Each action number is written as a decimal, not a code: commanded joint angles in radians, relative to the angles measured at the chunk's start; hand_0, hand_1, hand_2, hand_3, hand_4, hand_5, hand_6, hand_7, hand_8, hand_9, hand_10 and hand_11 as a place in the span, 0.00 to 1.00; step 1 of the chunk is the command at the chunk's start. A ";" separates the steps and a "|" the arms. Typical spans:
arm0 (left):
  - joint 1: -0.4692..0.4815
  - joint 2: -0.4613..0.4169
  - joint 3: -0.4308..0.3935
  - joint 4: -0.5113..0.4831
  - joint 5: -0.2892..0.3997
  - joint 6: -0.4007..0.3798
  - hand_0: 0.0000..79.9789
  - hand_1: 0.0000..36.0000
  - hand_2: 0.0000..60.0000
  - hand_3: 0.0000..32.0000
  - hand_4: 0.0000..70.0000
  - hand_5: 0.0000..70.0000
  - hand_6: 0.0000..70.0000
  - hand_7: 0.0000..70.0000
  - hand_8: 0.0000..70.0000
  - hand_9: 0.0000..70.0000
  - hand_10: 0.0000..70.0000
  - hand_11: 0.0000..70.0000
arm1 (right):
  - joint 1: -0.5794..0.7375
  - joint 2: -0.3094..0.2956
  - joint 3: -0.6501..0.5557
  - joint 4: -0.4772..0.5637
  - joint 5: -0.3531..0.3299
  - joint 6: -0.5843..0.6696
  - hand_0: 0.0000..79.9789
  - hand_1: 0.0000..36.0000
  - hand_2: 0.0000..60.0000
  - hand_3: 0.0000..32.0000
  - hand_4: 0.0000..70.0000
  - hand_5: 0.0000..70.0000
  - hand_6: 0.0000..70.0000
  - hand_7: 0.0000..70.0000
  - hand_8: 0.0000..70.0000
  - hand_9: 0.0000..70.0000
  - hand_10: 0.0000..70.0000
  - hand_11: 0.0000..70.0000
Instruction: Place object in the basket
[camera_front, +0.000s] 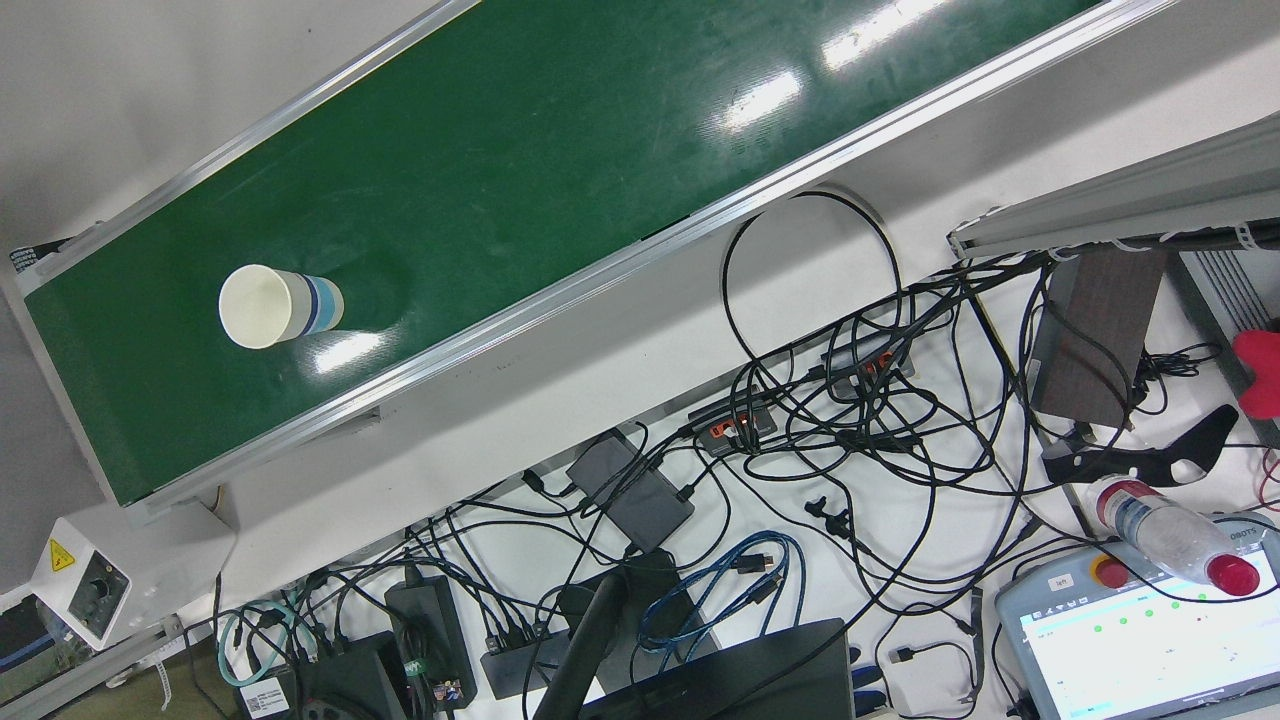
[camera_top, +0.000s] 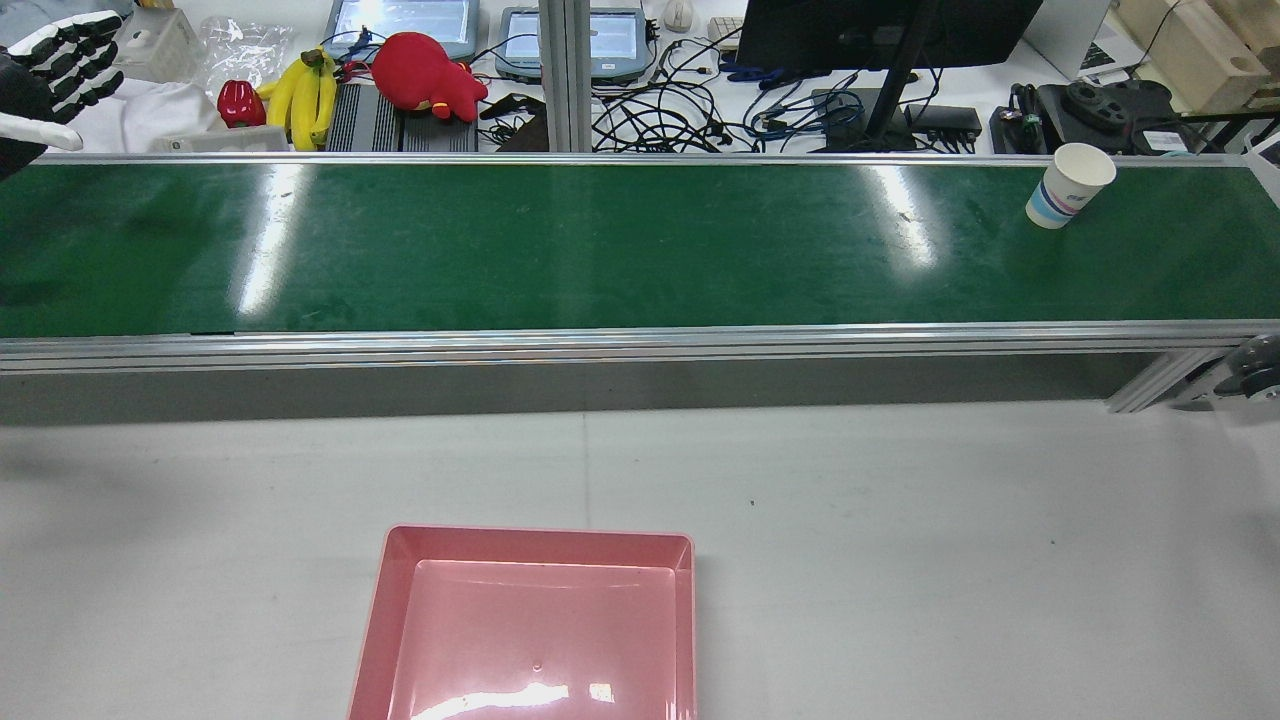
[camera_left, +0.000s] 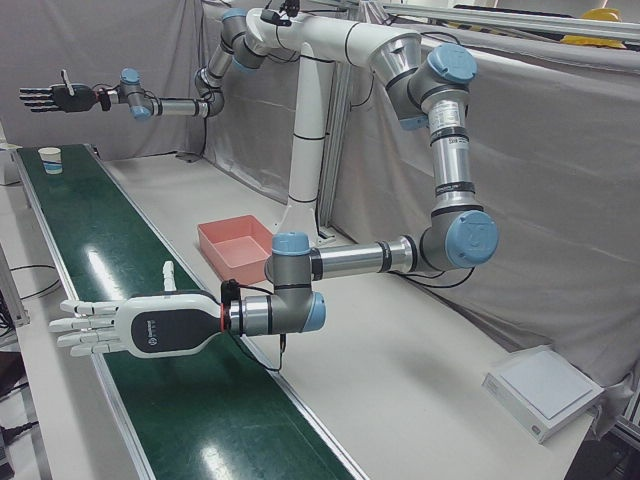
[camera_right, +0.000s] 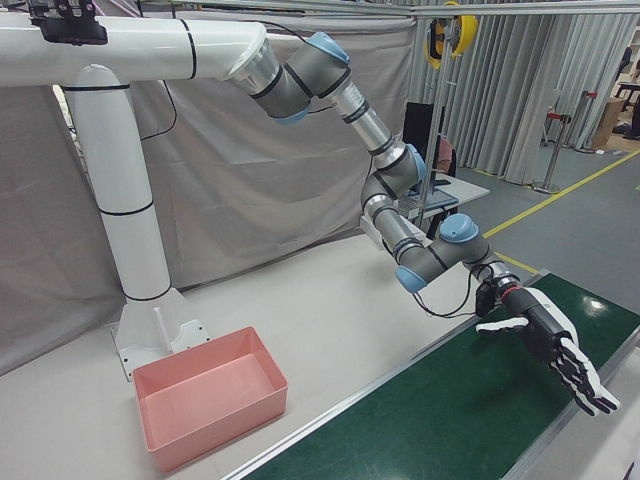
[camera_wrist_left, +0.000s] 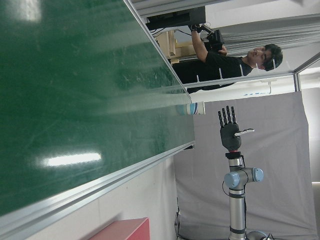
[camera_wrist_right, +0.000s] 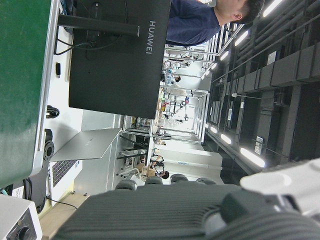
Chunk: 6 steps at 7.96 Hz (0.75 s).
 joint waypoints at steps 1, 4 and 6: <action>-0.001 0.003 0.001 0.000 0.001 0.000 0.67 0.42 0.00 0.01 0.01 0.24 0.00 0.00 0.00 0.00 0.03 0.07 | 0.001 0.000 0.000 0.000 0.000 0.000 0.00 0.00 0.00 0.00 0.00 0.00 0.00 0.00 0.00 0.00 0.00 0.00; -0.001 0.003 0.000 0.000 0.001 0.000 0.67 0.41 0.00 0.02 0.01 0.23 0.00 0.00 0.00 0.00 0.02 0.07 | 0.000 0.000 0.000 0.000 0.000 0.000 0.00 0.00 0.00 0.00 0.00 0.00 0.00 0.00 0.00 0.00 0.00 0.00; 0.005 0.008 0.006 -0.013 -0.002 0.003 0.66 0.41 0.00 0.04 0.00 0.23 0.00 0.00 0.00 0.00 0.03 0.07 | -0.001 0.000 0.000 0.000 0.000 -0.001 0.00 0.00 0.00 0.00 0.00 0.00 0.00 0.00 0.00 0.00 0.00 0.00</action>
